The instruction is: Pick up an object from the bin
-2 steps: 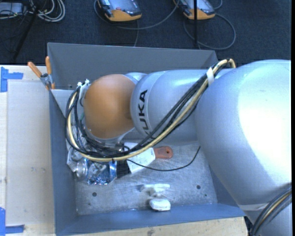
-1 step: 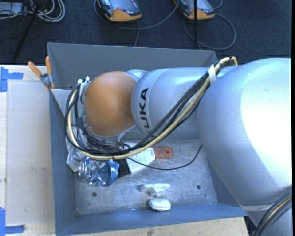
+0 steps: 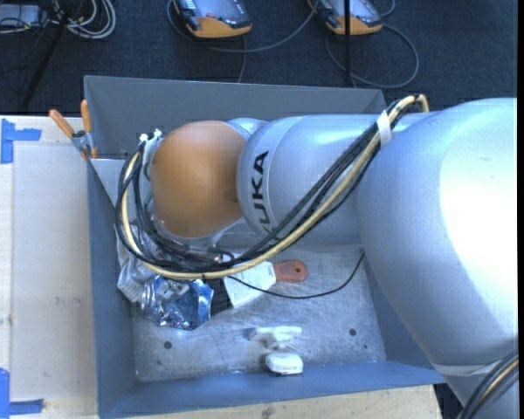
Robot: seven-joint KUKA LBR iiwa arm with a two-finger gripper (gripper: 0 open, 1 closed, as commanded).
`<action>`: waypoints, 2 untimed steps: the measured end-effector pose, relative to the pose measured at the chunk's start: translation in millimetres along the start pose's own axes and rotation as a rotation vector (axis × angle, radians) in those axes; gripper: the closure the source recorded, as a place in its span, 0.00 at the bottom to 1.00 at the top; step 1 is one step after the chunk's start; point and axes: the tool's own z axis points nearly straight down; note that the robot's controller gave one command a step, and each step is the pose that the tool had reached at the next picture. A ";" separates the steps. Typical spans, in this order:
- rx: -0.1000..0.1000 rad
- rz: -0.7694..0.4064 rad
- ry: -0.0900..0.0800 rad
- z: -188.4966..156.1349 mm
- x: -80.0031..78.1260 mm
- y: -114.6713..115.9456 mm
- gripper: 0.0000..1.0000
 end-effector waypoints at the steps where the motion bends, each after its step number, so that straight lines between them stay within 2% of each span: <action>1: -0.001 0.003 0.001 2.4 -0.6 0.1 1.00; 2: 0.000 0.007 0.002 -2.8 -0.8 -0.1 1.00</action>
Offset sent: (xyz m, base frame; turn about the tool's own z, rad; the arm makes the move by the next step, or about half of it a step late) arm 0.0001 0.0000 0.0428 0.0000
